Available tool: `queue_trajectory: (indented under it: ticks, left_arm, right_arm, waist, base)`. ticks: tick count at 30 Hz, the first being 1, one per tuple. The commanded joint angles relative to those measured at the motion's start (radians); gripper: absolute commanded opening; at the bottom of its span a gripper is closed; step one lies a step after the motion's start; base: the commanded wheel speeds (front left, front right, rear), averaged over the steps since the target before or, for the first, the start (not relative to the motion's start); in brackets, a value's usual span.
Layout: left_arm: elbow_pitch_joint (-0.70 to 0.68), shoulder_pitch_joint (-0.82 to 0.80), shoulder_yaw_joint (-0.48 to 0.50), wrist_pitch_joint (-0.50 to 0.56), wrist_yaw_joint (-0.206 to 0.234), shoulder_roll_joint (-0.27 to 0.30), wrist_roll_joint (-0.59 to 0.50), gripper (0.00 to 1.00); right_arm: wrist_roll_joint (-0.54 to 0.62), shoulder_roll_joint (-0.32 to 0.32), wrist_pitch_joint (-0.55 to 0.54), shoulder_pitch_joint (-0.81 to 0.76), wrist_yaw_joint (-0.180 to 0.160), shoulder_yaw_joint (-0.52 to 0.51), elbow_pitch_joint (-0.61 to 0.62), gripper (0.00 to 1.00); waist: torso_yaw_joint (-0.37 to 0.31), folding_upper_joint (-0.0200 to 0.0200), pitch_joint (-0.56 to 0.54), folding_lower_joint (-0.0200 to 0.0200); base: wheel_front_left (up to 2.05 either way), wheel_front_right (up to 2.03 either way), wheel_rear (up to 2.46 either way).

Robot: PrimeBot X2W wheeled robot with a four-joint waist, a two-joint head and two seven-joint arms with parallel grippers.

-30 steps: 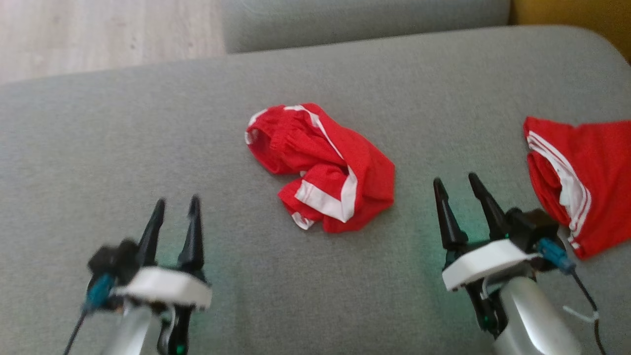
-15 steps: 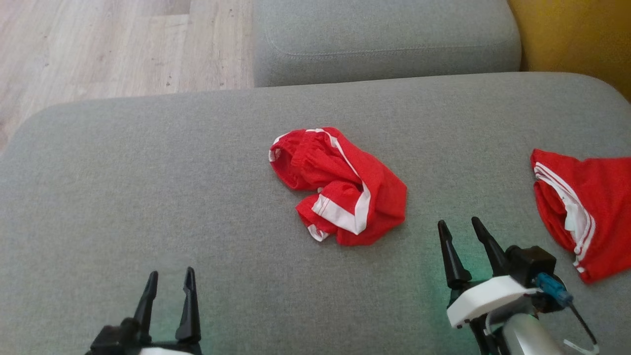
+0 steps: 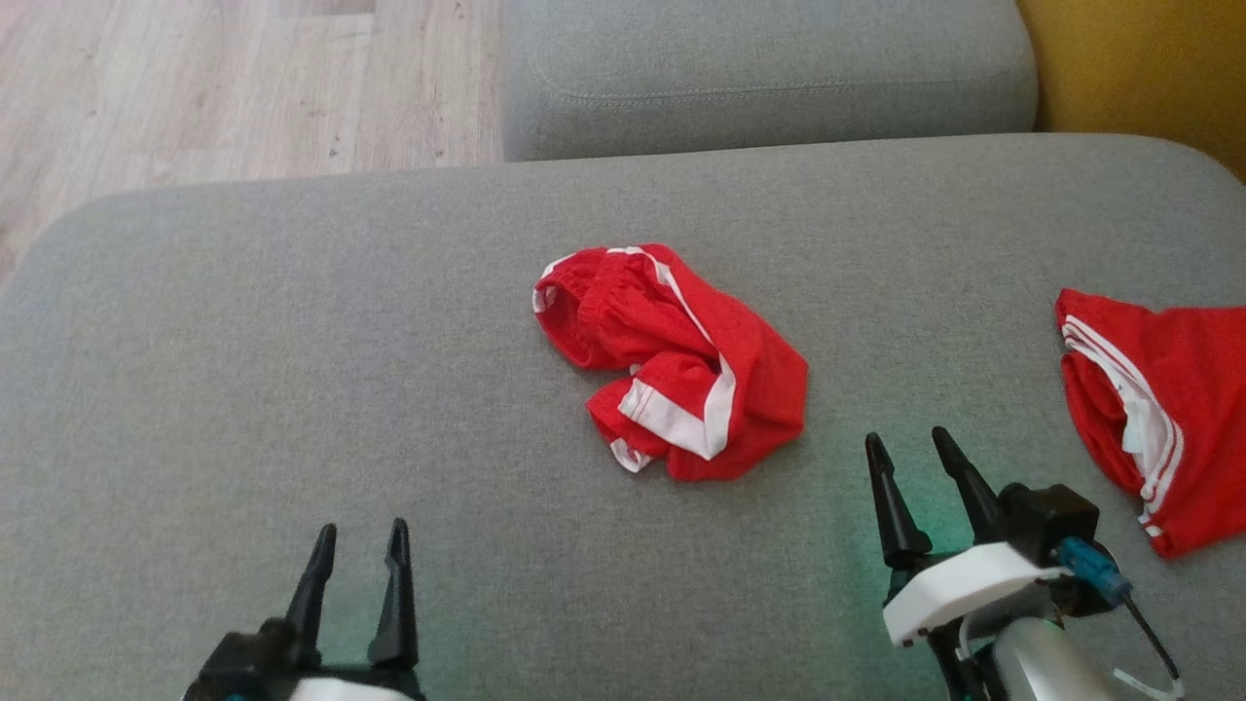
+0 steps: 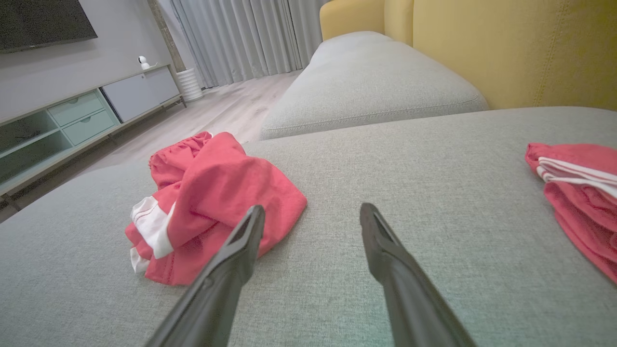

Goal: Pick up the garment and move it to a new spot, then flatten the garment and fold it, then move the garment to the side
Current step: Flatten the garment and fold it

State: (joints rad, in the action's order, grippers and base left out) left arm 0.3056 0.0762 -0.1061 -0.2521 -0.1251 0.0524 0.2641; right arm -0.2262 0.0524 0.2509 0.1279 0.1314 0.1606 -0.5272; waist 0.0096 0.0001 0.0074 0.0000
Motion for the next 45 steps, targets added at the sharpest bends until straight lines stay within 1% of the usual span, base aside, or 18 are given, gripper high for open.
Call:
queue_trajectory:
  ticks: [1,5,10,13,17,22,29,33,37,38,41,45]
  left_arm:
    - [-0.035,-0.057,0.013,-0.01,-0.005,-0.002,0.01,1.0]
    - [-0.033,-0.121,-0.094,-0.01,-0.005,-0.002,0.077,1.0]
    - [0.011,-0.276,-0.274,-0.01,-0.005,-0.002,0.14,1.0]
    - [0.077,-0.358,-0.367,-0.01,-0.005,-0.002,0.178,1.0]
    - [0.179,-0.436,-0.429,-0.01,-0.005,-0.002,0.217,1.0]
    - [0.254,-0.479,-0.447,-0.01,-0.005,-0.002,0.233,1.0]
    - [0.277,-0.498,-0.439,-0.01,-0.006,-0.002,0.258,1.0]
    - [0.294,-0.507,-0.424,-0.01,-0.006,-0.002,0.258,1.0]
    - [0.298,-0.511,-0.374,-0.01,-0.006,-0.002,0.249,1.0]
    - [0.297,-0.511,-0.374,-0.01,-0.006,-0.002,0.251,1.0]
    - [0.305,-0.515,-0.422,-0.01,-0.006,-0.002,0.262,1.0]
    - [0.317,-0.529,-0.446,-0.01,-0.006,-0.002,0.271,1.0]
  right_arm:
    - [0.009,-0.002,0.011,0.034,-0.001,0.023,0.032,1.0]
    - [0.012,-0.002,0.011,0.046,-0.001,0.023,0.034,1.0]
    - [0.011,-0.002,0.011,0.076,-0.001,0.037,0.039,1.0]
    - [0.011,-0.002,0.011,0.095,-0.001,0.049,0.041,1.0]
    - [0.01,-0.002,0.011,0.114,-0.001,0.055,0.044,1.0]
    - [0.016,-0.002,0.011,0.122,-0.001,0.039,0.045,1.0]
    - [0.012,-0.002,0.011,0.127,-0.001,0.038,0.051,1.0]
    - [0.005,-0.002,0.011,0.135,-0.001,0.044,0.054,1.0]
    - [0.002,-0.002,0.011,0.141,-0.001,0.047,0.056,1.0]
    - [0.002,-0.002,0.011,0.143,-0.001,0.048,0.056,1.0]
    - [0.001,-0.002,0.011,0.146,-0.001,0.051,0.055,1.0]
    - [-0.001,-0.002,0.011,0.151,-0.001,0.052,0.053,1.0]
  waist:
    - [-0.001,-0.0001,0.003,0.0]
    - [-0.005,-0.0001,0.03,0.0]
    - [-0.034,-0.0001,0.08,0.0]
    - [-0.065,-0.0001,0.109,0.0]
    - [-0.107,-0.0001,0.14,0.0]
    - [-0.137,-0.0001,0.171,0.0]
    - [-0.154,-0.0001,0.192,0.0]
    - [-0.161,-0.0001,0.201,0.0]
    - [-0.168,-0.0001,0.209,0.0]
    - [-0.17,-0.0001,0.211,0.0]
    - [-0.175,-0.0001,0.215,0.0]
    - [-0.177,-0.0001,0.219,0.0]
  base:
    - [0.0,0.0,0.0]
    - [0.0,0.0,0.0]
    - [0.0,0.0,0.0]
    - [0.0,0.0,0.0]
    - [0.0,0.0,0.0]
    - [0.0,0.0,0.0]
    - [0.0,0.0,0.0]
    - [0.0,0.0,0.0]
    - [0.0,0.0,0.0]
    - [0.0,0.0,0.0]
    - [0.0,0.0,0.0]
    - [0.0,0.0,0.0]
